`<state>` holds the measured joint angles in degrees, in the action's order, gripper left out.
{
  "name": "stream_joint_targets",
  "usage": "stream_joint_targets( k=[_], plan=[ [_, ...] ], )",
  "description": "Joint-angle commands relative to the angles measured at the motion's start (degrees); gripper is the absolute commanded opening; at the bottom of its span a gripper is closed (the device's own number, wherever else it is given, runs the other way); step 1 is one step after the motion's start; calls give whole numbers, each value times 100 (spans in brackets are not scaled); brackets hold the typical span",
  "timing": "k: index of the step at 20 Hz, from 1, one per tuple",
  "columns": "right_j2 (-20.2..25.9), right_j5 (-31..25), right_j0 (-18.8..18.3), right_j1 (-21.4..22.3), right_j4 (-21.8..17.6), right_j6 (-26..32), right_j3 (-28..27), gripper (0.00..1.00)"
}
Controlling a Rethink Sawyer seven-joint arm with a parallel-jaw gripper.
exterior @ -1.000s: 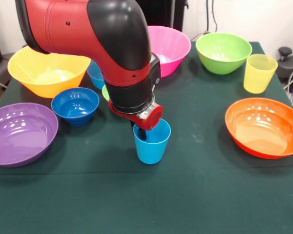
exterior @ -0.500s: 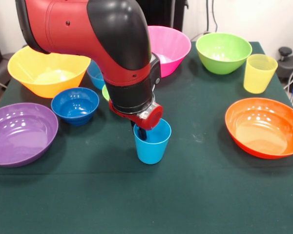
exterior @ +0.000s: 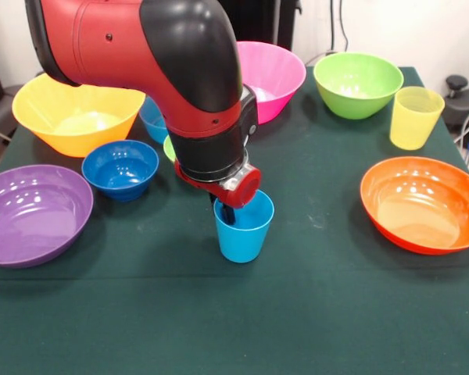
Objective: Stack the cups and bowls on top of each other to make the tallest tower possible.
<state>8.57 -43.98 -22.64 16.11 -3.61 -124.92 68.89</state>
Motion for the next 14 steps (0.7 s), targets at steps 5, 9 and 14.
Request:
stream_joint_targets(
  k=[5,9,14],
  plan=[
    [367,194,133,-283,-23,-69,233,0],
    [361,160,132,-260,-10,-82,236,0],
    [344,207,135,-230,-32,-90,309,0]
  ],
)
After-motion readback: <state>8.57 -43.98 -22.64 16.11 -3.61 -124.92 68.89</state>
